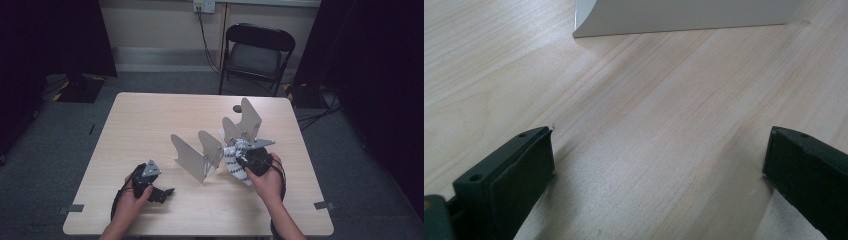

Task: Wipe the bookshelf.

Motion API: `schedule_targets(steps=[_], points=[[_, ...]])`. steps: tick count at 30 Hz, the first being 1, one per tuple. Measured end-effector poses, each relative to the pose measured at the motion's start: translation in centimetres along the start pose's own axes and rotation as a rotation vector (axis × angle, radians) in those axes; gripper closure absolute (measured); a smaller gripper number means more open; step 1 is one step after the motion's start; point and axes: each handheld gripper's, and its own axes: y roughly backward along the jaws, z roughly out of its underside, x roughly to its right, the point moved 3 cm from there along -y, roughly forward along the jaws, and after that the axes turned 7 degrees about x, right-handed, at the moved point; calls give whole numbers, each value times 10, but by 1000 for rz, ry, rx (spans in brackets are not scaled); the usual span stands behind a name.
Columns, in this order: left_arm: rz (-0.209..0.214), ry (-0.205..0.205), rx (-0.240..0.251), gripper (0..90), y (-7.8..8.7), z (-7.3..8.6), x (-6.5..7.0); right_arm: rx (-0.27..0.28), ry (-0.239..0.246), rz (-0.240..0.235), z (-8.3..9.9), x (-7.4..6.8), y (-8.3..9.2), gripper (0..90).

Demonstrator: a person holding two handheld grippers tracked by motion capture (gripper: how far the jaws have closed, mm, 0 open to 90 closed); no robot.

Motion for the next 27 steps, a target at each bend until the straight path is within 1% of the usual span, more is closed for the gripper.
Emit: schedule_targets(steps=[8, 10, 14, 16, 19, 21, 24, 27], points=[[0, 0, 0, 0, 0, 0, 0, -45, -26, -7, 24, -2, -14, 785], [1, 0, 0, 0, 0, 0, 0, -61, -20, -3, 30, -2, -18, 784], [0, 0, 1, 0, 0, 0, 0, -85, -32, -12, 41, -4, -22, 782], [0, 0, 1, 0, 0, 0, 0, -79, -33, -15, 45, -7, -22, 781], [0, 0, 1, 0, 0, 0, 0, -77, -40, -17, 45, -7, -19, 781], [0, 0, 1, 0, 0, 0, 0, -66, -40, -15, 41, -7, -15, 781], [0, 0, 1, 0, 0, 0, 0, -43, -35, -12, 31, -4, -4, 782], [1, 0, 1, 0, 0, 0, 0, -11, -22, 0, 15, 0, 12, 782]])
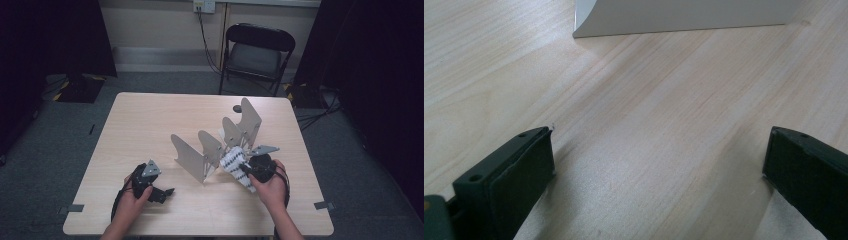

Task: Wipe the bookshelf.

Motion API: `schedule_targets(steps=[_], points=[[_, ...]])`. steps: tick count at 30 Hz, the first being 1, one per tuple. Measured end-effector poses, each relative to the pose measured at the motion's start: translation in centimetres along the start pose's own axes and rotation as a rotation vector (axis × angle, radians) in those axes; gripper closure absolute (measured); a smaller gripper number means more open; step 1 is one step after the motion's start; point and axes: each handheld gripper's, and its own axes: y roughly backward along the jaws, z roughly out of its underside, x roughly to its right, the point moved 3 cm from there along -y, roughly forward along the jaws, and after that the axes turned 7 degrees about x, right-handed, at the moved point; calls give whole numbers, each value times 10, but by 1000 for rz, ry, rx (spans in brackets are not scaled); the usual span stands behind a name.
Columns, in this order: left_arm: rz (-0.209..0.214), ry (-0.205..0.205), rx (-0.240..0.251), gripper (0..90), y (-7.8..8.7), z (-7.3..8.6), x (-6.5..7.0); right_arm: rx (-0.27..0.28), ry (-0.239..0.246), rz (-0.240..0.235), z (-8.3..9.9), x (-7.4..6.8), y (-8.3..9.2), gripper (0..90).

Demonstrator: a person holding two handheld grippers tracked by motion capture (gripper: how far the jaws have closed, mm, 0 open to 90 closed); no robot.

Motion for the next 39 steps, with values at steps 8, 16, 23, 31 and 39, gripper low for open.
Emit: schedule_targets(steps=[8, 16, 23, 31, 39], points=[[0, 0, 0, 0, 0, 0, 0, 82, 42, 18, -41, 5, 35, 783], [0, 0, -1, 0, 0, 0, 0, 104, 66, 33, -54, 6, 39, 783], [0, 0, 0, 0, 0, 0, 0, 63, 49, 16, -35, 3, 13, 783], [0, 0, 0, 0, 0, 0, 0, 11, 36, -11, -8, -2, -12, 782], [0, 0, 0, 0, 0, 0, 0, -5, 4, -31, 13, -5, -23, 781]])
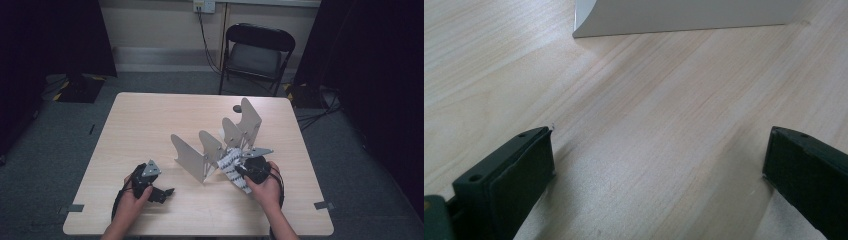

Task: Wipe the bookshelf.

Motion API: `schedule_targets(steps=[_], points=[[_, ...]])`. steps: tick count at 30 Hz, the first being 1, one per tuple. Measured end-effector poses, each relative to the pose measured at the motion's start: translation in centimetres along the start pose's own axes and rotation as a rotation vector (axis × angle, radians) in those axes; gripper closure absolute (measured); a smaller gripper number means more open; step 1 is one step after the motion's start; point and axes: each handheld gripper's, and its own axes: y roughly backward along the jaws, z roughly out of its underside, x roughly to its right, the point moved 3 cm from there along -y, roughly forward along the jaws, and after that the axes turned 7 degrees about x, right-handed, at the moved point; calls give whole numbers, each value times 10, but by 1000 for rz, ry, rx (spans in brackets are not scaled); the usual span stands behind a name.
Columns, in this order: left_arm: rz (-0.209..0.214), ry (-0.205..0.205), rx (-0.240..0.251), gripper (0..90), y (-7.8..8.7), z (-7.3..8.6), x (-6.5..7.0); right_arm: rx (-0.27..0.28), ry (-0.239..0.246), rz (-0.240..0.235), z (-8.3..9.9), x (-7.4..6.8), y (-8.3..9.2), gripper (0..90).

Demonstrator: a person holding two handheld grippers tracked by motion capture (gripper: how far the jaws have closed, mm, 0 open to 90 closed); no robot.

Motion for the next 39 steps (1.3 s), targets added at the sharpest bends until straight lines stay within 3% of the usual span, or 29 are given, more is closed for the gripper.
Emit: schedule_targets(steps=[11, 19, 25, 33, 36, 39], points=[[0, 0, 0, 0, 0, 0, 0, -17, -2, 10, 8, 0, 2, 780], [0, 0, 0, 0, 0, 0, 0, 28, -15, 29, -2, 11, 27, 781], [0, 0, 0, 0, 0, 0, 0, 18, 2, 73, -3, 23, 44, 781], [0, 0, 0, 0, 0, 0, 0, -20, -40, 167, 14, 48, 48, 768], [0, 0, 0, 0, 0, 0, 0, -31, -5, 228, 16, 53, 50, 764], [0, 0, 0, 0, 0, 0, 0, -53, 34, 222, 21, 48, 46, 763]])
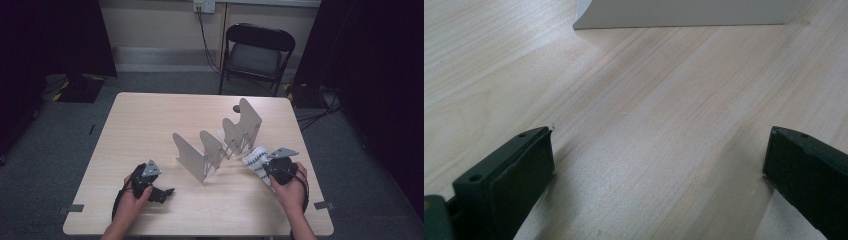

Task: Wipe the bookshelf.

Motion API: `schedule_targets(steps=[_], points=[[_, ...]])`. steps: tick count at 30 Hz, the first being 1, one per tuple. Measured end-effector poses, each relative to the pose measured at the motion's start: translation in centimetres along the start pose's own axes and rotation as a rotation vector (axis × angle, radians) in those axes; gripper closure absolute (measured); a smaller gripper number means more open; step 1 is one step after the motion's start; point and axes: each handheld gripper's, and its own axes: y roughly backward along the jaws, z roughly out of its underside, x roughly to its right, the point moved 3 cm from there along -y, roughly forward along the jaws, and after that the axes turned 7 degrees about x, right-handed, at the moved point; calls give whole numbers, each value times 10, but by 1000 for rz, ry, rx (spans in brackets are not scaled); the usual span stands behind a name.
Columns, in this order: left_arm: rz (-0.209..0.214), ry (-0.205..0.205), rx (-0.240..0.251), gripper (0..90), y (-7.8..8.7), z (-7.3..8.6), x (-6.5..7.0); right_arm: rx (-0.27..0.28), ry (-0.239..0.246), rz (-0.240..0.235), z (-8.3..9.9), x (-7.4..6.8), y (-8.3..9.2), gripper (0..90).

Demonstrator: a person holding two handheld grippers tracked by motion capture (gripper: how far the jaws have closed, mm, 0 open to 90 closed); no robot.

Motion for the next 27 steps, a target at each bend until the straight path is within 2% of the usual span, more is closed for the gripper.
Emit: schedule_targets(steps=[6, 9, 15, 18, 22, 27], points=[[0, 0, 0, 0, 0, 0, 0, -28, 38, -100, 20, -38, -13, 736], [0, 0, 0, 0, 0, 0, 0, -4, 42, -123, 26, -48, -15, 709], [0, 0, 0, 0, 0, 0, 0, -4, -10, -207, 26, -49, -13, 674], [0, 0, 0, 0, 0, 0, 0, 3, -44, -232, 26, -47, -14, 592], [0, 0, 0, 0, 0, 0, 0, 21, -25, -219, 23, -45, -13, 465], [0, 0, 0, 0, 0, 0, 0, 52, -64, -221, 17, -35, -12, 392]])
